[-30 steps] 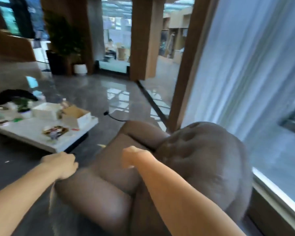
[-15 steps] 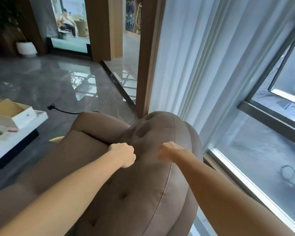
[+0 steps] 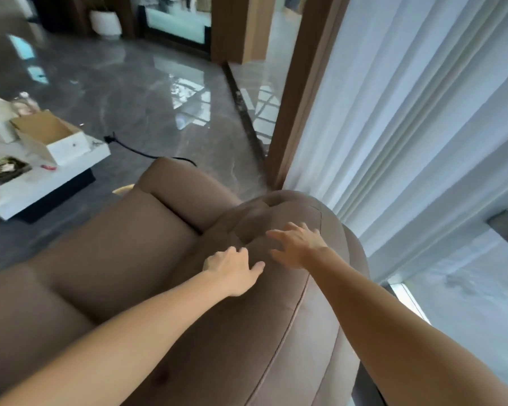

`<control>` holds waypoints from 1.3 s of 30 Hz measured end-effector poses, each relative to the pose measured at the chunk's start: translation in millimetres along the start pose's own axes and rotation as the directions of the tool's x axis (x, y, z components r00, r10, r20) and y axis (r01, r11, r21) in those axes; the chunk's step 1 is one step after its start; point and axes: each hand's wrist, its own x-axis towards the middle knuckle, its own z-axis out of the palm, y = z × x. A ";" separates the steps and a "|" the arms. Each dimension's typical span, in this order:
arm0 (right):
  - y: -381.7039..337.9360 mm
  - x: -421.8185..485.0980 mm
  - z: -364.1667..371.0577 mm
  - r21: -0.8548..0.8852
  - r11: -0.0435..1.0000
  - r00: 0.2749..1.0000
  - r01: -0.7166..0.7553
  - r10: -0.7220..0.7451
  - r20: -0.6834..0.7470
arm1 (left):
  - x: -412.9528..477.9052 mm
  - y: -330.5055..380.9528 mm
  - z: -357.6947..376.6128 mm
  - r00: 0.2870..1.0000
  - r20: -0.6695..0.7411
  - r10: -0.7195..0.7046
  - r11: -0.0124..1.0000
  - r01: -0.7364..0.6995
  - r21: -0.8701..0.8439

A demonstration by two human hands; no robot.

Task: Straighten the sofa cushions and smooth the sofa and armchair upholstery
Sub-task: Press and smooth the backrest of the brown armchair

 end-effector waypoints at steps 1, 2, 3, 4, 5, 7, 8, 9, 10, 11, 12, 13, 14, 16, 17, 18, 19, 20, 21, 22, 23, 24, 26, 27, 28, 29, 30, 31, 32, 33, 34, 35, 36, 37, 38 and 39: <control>5.2 9.8 5.1 -0.056 0.997 0.999 0.049 -0.048 0.012 | -2.3 7.0 7.0 0.999 0.002 -0.046 0.998 0.046 -0.041; 10.3 18.2 10.2 -0.106 0.989 0.995 0.101 -0.098 0.031 | -6.0 15.9 15.3 0.995 0.019 -0.094 0.992 0.096 -0.086; 15.3 24.7 15.6 -0.134 0.980 0.988 0.150 -0.144 0.051 | -11.0 26.1 24.6 0.989 0.048 -0.140 0.980 0.145 -0.136; 20.9 29.6 21.9 -0.138 0.972 0.982 0.188 -0.181 0.059 | -16.5 36.7 34.3 0.980 0.073 -0.185 0.964 0.196 -0.180; 26.3 32.9 28.7 -0.124 0.969 0.976 0.214 -0.210 0.051 | -21.6 46.8 43.3 0.970 0.083 -0.229 0.946 0.242 -0.215; 34.9 33.2 38.3 -0.090 0.966 0.970 0.243 -0.242 0.019 | -28.6 63.1 56.4 0.949 0.075 -0.306 0.905 0.314 -0.288; 37.6 31.6 41.4 -0.091 0.964 0.968 0.252 -0.252 0.005 | -30.9 68.8 60.3 0.940 0.064 -0.336 0.887 0.339 -0.313; 39.3 29.4 44.2 -0.096 0.962 0.967 0.255 -0.256 -0.002 | -34.2 74.0 63.0 0.932 0.053 -0.359 0.876 0.356 -0.326; 39.8 27.0 46.6 -0.099 0.962 0.967 0.255 -0.256 0.001 | -38.6 79.1 65.8 0.928 0.044 -0.370 0.870 0.363 -0.333; 39.6 23.5 48.3 -0.100 0.963 0.968 0.252 -0.252 0.009 | -44.0 83.4 69.1 0.930 0.037 -0.367 0.875 0.358 -0.327; 39.9 19.5 49.8 -0.100 0.964 0.969 0.247 -0.247 0.013 | -50.1 86.5 72.7 0.935 0.029 -0.352 0.888 0.344 -0.304; 40.9 14.9 52.2 -0.097 0.965 0.970 0.243 -0.243 0.012 | -57.1 88.5 77.2 0.942 0.019 -0.336 0.904 0.328 -0.273; 42.2 10.2 56.0 -0.094 0.966 0.971 0.239 -0.239 0.010 | -64.5 90.1 82.6 0.945 0.005 -0.327 0.914 0.317 -0.252; 43.3 0.6 65.1 -0.081 0.972 0.975 0.222 -0.223 0.001 | -75.3 90.9 90.3 0.949 -0.017 -0.315 0.924 0.302 -0.234; 42.8 -4.9 68.9 -0.076 0.974 0.977 0.213 -0.213 0.004 | -79.4 90.6 92.3 0.952 -0.015 -0.307 0.928 0.296 -0.227; 41.0 -11.3 72.7 -0.075 0.976 0.979 0.204 -0.204 0.011 | -83.4 90.1 94.2 0.954 -0.006 -0.300 0.930 0.291 -0.225; 37.5 -18.5 77.0 -0.076 0.978 0.981 0.192 -0.192 0.012 | -87.9 89.1 96.5 0.957 0.001 -0.291 0.932 0.283 -0.228; 32.0 -26.5 82.3 -0.080 0.981 0.984 0.177 -0.177 0.002 | -94.2 86.1 100.0 0.961 -0.001 -0.278 0.934 0.270 -0.233; 29.1 -32.3 86.4 -0.076 0.984 0.987 0.160 -0.161 -0.008 | -97.7 84.4 102.6 0.964 -0.004 -0.267 0.937 0.258 -0.237; 26.0 -37.3 89.2 -0.067 0.987 0.989 0.145 -0.146 -0.014 | -101.4 81.5 104.6 0.966 -0.003 -0.259 0.937 0.251 -0.243; 18.9 -45.7 91.9 -0.065 0.989 0.991 0.130 -0.131 -0.018 | -109.2 73.9 107.3 0.969 -0.002 -0.247 0.938 0.239 -0.253; 11.0 -54.3 94.7 -0.061 0.992 0.994 0.112 -0.113 -0.014 | -117.8 65.7 110.0 0.973 0.000 -0.230 0.940 0.222 -0.260; -6.3 -71.9 102.2 -0.049 0.996 0.997 0.077 -0.078 -0.017 | -135.6 49.3 115.9 0.981 -0.007 -0.192 0.946 0.183 -0.267; -17.1 -81.9 106.1 -0.042 0.997 0.998 0.060 -0.061 -0.020 | -145.9 40.1 118.6 0.985 -0.012 -0.172 0.949 0.163 -0.271; -28.5 -92.2 109.5 -0.034 0.999 0.999 0.043 -0.043 -0.020 | -156.9 29.9 120.2 0.988 -0.016 -0.155 0.950 0.145 -0.276; -40.8 -103.1 112.5 -0.026 0.999 1.000 0.025 -0.026 -0.016 | -168.3 18.7 121.5 0.990 -0.023 -0.140 0.952 0.128 -0.278; -53.9 -114.2 115.4 -0.018 1.000 1.000 0.009 -0.009 -0.010 | -180.0 6.7 122.5 0.992 -0.029 -0.125 0.955 0.112 -0.274; -67.9 -125.7 118.2 -0.012 1.000 1.000 -0.006 0.006 -0.003 | -192.0 -6.4 122.8 0.994 -0.030 -0.108 0.958 0.096 -0.269; -82.6 -135.8 120.7 -0.010 1.000 1.000 -0.019 0.019 0.006 | -203.7 -20.5 122.9 0.996 -0.025 -0.091 0.959 0.080 -0.270; -97.2 -145.4 123.3 -0.011 1.000 0.999 -0.030 0.030 0.014 | -215.0 -35.4 123.1 0.997 -0.020 -0.072 0.959 0.064 -0.276; -112.9 -154.3 125.8 -0.009 0.999 0.999 -0.042 0.042 0.020 | -225.7 -51.1 123.4 0.998 -0.019 -0.052 0.960 0.044 -0.276; -129.5 -162.3 128.4 -0.004 0.998 0.998 -0.055 0.055 0.024 | -235.8 -67.8 122.9 0.999 -0.019 -0.030 0.963 0.024 -0.269; -147.6 -169.2 130.7 0.002 0.998 0.997 -0.068 0.068 0.023 | -245.1 -85.2 121.6 1.000 -0.015 -0.010 0.965 0.006 -0.261; -166.5 -175.7 133.2 0.008 0.997 0.997 -0.080 0.080 0.018 | -253.6 -103.2 119.6 1.000 -0.004 0.011 0.967 -0.011 -0.255; -185.9 -181.4 135.6 0.019 0.996 0.996 -0.091 0.090 0.013 | -261.6 -121.6 116.5 0.999 0.009 0.031 0.968 -0.028 -0.250; -205.6 -185.3 137.8 0.035 0.995 0.995 -0.096 0.095 0.004 | -268.3 -140.7 112.6 0.999 0.020 0.050 0.968 -0.043 -0.248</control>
